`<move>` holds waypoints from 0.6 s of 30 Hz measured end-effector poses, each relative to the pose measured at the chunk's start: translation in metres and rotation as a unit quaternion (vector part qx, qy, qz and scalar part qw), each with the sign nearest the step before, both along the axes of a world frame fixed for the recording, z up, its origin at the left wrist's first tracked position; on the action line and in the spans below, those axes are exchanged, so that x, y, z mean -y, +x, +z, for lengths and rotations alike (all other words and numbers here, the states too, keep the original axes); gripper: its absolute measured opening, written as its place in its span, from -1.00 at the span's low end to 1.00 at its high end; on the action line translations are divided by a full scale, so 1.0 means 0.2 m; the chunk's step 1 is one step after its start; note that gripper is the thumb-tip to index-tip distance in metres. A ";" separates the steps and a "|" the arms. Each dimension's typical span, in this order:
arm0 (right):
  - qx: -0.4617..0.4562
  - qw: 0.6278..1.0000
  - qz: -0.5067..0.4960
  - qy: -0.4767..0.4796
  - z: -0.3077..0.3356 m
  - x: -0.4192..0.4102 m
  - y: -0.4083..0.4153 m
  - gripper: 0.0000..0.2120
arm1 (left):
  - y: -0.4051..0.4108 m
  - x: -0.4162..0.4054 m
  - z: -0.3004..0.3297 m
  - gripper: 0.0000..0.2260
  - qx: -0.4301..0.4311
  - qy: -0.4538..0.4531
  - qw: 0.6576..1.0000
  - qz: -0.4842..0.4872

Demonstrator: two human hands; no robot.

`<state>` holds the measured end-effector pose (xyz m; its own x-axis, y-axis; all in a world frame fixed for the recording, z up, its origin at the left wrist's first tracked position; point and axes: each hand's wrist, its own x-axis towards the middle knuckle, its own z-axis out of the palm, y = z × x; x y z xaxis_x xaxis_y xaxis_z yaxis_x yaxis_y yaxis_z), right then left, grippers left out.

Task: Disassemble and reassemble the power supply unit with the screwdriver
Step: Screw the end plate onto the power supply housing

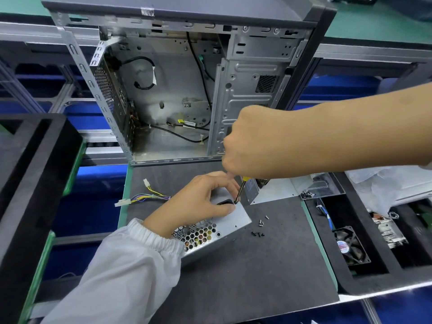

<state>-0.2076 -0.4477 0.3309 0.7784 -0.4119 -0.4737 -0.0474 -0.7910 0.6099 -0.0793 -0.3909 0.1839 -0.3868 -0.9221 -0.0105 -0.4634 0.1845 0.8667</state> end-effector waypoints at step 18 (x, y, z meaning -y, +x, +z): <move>0.019 0.991 0.006 0.135 0.00 0.07 0.02 -0.80 | -0.04 0.01 0.13 -0.80 -0.161 -0.022 0.979 0.122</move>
